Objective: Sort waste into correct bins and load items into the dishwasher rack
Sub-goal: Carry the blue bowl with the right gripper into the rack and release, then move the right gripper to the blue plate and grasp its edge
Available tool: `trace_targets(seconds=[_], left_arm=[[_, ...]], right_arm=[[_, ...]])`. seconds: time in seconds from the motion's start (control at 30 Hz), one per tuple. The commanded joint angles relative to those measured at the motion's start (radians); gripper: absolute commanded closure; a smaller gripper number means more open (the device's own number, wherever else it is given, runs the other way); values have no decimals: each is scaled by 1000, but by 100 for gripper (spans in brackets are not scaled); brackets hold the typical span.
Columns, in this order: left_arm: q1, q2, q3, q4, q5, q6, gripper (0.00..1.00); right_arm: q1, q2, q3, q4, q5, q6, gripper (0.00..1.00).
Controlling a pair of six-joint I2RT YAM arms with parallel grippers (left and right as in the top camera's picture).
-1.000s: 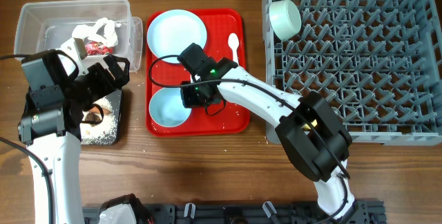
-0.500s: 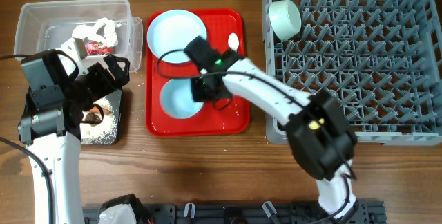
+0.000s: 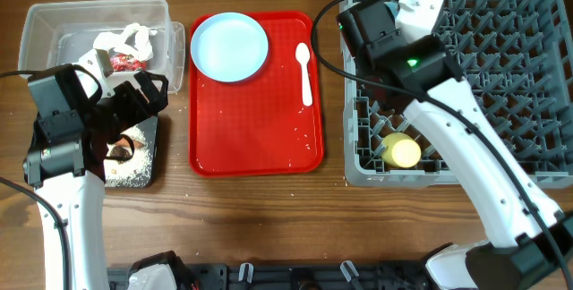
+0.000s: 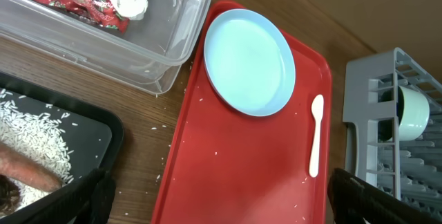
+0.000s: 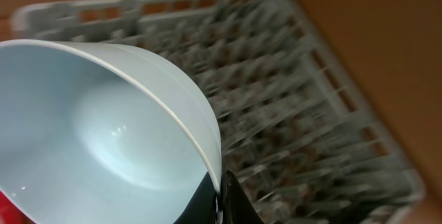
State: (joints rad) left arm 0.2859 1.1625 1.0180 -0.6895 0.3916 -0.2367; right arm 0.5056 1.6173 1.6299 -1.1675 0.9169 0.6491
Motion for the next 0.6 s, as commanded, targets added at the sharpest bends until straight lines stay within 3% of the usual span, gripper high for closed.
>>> trace_targets(seconds=[0.0, 0.27, 0.57], left_arm=[[-4, 5, 16, 3, 15, 21, 0], [-4, 5, 16, 3, 15, 21, 0], [-4, 5, 16, 3, 15, 21, 0]], right_arm=[[4, 73, -35, 4, 309, -131, 96], [4, 260, -35, 3, 366, -340, 96], [4, 415, -35, -3, 365, -414, 96]])
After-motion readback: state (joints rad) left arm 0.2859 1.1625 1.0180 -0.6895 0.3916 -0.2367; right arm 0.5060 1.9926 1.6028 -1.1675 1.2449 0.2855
